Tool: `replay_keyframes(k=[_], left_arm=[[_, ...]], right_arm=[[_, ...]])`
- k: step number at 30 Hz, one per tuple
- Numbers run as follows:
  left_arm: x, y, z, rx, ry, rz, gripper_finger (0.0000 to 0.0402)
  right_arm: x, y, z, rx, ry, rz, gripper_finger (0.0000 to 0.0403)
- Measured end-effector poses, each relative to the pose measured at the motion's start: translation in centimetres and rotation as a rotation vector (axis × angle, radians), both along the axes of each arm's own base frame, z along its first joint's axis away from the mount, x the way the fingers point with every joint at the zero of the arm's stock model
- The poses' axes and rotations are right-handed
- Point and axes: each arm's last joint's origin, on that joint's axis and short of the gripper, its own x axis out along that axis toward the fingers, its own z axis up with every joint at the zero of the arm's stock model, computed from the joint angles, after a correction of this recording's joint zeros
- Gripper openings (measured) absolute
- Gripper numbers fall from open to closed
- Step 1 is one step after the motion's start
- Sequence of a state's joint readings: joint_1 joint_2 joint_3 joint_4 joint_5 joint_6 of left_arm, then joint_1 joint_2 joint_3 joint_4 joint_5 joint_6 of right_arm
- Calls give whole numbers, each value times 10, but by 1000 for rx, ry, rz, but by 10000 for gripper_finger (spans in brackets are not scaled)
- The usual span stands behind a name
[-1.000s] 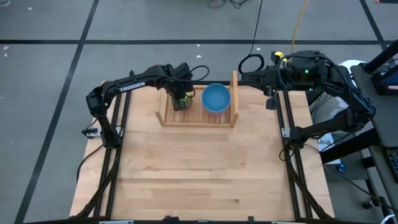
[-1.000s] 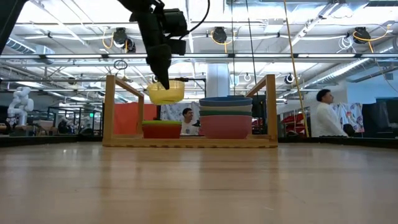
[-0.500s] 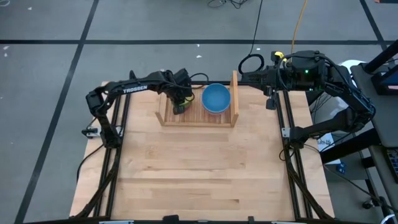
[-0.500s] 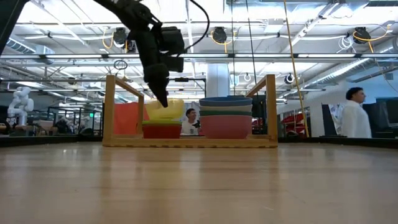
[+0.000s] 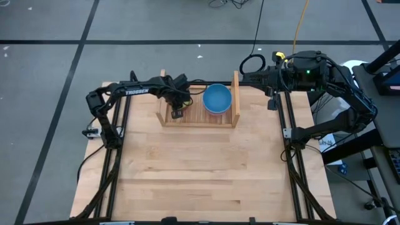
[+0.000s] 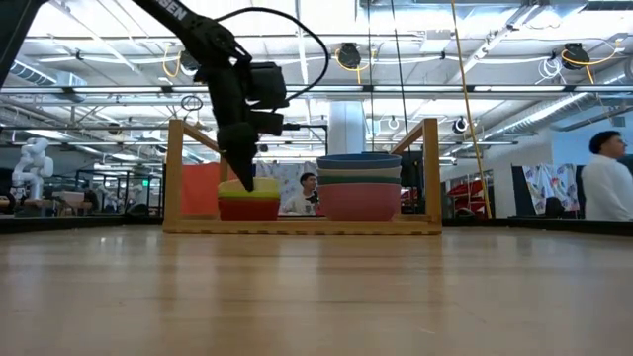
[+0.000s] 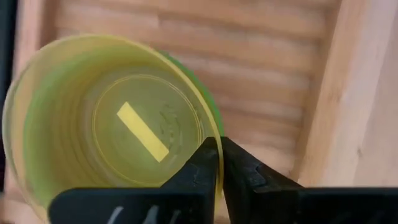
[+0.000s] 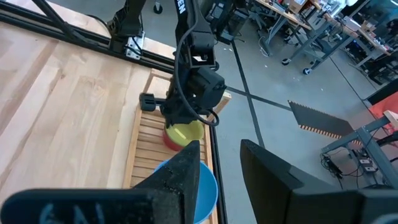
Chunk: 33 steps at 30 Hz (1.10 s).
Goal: Place and stack bowls onto a shelf
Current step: Stack the yellow bowl into the green bowl on the shelf, then return to Home Position
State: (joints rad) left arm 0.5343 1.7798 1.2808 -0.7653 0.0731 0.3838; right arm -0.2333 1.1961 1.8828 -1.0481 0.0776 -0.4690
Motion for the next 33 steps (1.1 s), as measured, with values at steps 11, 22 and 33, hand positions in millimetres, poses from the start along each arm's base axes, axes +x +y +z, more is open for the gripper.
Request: replay_keyframes(k=[11,22,33], left_arm=[[20,2,8,105,-172,63,72],[28,-7,23,110,-165,49,82],[50,-32,121,136,-267,-25,83]], right_arm=[[0,0,0,7,-2,-4,109],[0,0,0,9,-3,-5,109],[-1,0,0,0,-2,-1,109]])
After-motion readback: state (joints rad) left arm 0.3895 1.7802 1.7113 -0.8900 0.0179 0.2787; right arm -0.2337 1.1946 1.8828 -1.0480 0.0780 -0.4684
